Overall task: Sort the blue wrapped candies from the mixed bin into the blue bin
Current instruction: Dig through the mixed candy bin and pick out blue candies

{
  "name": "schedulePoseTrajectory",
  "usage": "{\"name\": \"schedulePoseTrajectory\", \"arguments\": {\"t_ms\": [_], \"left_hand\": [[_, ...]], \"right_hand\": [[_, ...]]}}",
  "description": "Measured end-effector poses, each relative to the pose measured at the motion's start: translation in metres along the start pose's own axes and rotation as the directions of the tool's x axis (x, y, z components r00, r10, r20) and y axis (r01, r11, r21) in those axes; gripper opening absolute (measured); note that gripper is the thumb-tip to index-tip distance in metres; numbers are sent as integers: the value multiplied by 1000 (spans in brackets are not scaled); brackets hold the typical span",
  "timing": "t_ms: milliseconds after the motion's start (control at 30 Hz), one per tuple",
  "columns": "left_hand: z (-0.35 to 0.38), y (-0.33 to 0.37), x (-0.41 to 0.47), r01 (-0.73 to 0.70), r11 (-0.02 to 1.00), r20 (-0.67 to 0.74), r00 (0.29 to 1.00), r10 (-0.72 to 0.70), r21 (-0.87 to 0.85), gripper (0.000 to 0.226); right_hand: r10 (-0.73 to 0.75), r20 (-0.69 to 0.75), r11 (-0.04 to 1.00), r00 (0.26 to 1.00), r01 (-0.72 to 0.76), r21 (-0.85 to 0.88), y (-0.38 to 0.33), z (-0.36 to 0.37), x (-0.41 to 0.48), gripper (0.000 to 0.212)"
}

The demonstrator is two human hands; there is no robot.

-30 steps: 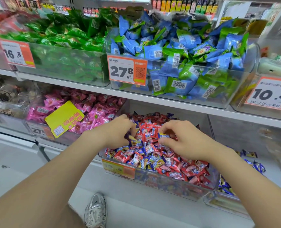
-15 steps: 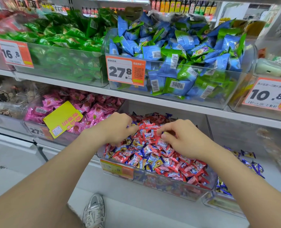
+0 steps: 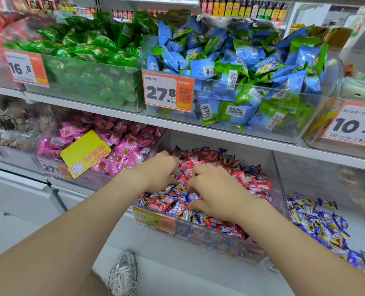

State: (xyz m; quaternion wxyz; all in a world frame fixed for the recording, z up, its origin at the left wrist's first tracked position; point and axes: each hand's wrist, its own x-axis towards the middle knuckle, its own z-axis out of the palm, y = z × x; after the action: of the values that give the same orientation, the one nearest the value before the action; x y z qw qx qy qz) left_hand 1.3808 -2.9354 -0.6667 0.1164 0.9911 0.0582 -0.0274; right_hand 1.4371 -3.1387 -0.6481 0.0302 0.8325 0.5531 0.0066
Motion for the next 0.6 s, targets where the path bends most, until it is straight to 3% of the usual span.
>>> {"name": "schedulePoseTrajectory", "arguments": {"t_ms": [100, 267, 367, 533, 600], "left_hand": [[-10, 2, -6, -21, 993, -59, 998, 14, -115, 21], [-25, 5, -23, -37, 967, -24, 999, 32, -251, 5], [-27, 15, -26, -44, 979, -13, 999, 42, -201, 15], [-26, 22, -24, -49, 985, -80, 996, 36, -167, 8], [-22, 17, -22, -71, 989, -30, 997, 68, -129, 13]], "right_hand": [[6, -86, 994, 996, 3, 109, 5, -8, 2, 3], [56, -2, 977, 998, -54, 208, 15, -15, -6, 10], [61, -25, 970, 998, -53, 237, 11, -14, -3, 25], [53, -127, 985, 990, -31, 172, -4, 1, 3, 29], [58, -119, 968, 991, -26, 251, -6, 5, 7, 23]]}}
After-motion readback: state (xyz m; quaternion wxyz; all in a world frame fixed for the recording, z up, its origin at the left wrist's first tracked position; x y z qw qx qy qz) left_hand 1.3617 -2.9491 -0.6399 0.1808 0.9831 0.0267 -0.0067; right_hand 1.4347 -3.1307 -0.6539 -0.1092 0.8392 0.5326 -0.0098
